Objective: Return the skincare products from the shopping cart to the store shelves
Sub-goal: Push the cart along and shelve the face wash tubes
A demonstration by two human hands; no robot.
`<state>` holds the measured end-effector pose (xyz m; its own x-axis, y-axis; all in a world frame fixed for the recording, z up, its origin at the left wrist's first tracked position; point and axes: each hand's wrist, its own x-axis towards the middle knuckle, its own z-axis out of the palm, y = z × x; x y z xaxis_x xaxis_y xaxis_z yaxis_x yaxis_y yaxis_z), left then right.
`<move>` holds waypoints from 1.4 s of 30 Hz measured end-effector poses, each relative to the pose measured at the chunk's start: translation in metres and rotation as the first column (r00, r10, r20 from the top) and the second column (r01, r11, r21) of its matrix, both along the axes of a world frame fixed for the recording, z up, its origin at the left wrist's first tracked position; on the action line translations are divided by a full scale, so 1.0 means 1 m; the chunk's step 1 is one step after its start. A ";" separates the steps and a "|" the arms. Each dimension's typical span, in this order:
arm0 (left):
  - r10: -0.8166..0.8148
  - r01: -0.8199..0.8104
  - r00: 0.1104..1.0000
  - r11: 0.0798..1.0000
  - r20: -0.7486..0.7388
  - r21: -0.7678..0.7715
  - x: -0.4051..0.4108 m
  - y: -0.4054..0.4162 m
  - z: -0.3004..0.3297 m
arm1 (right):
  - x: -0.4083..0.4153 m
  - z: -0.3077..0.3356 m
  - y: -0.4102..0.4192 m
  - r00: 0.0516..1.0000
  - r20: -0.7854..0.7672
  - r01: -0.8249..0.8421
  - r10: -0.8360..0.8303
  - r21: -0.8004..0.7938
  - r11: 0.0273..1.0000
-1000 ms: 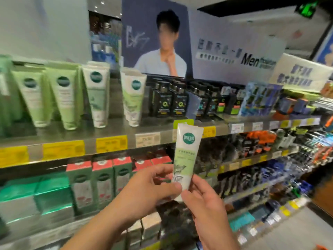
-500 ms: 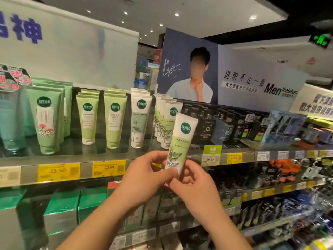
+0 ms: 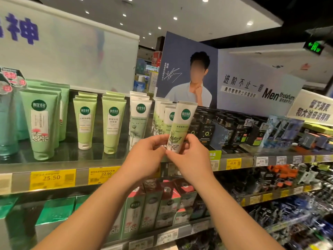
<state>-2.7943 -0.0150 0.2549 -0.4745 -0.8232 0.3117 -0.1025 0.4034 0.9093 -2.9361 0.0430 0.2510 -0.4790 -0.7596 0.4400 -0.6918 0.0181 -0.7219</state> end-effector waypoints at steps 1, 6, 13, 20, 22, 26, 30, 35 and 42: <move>0.006 -0.006 1.000 1.000 0.001 0.012 -0.001 -0.001 0.001 | 0.000 0.000 -0.004 1.000 -0.014 0.006 -0.006 0.001 1.000; 0.007 -0.005 0.998 0.999 0.060 -0.034 -0.002 -0.006 -0.002 | 0.002 -0.005 -0.015 0.995 -0.071 0.071 -0.067 0.056 0.996; 0.035 -0.004 0.975 0.990 0.219 -0.140 -0.002 -0.007 -0.002 | 0.005 -0.009 -0.025 0.977 -0.118 0.192 -0.177 0.129 0.973; 0.028 0.014 0.958 0.990 0.284 -0.143 0.002 -0.015 -0.006 | 0.002 -0.012 -0.033 0.962 -0.196 0.233 -0.192 0.214 0.949; 0.027 0.020 0.954 0.988 0.298 -0.155 0.004 -0.013 -0.004 | 0.003 -0.011 -0.032 0.957 -0.224 0.238 -0.184 0.241 0.941; 0.014 0.031 0.951 0.990 0.308 -0.139 0.005 -0.014 -0.004 | 0.001 -0.012 -0.032 0.957 -0.230 0.236 -0.179 0.252 0.939; 0.012 0.030 0.950 0.991 0.313 -0.129 0.002 -0.018 -0.006 | -0.001 -0.013 -0.034 0.960 -0.221 0.231 -0.174 0.267 0.935; 0.018 0.036 0.944 0.987 0.330 -0.155 0.002 -0.019 -0.006 | -0.001 -0.012 -0.029 0.962 -0.220 0.219 -0.160 0.281 0.934; 0.076 -0.044 0.986 0.978 0.151 -0.202 0.014 -0.003 -0.010 | -0.001 -0.018 -0.016 0.984 -0.022 0.176 -0.174 0.174 0.969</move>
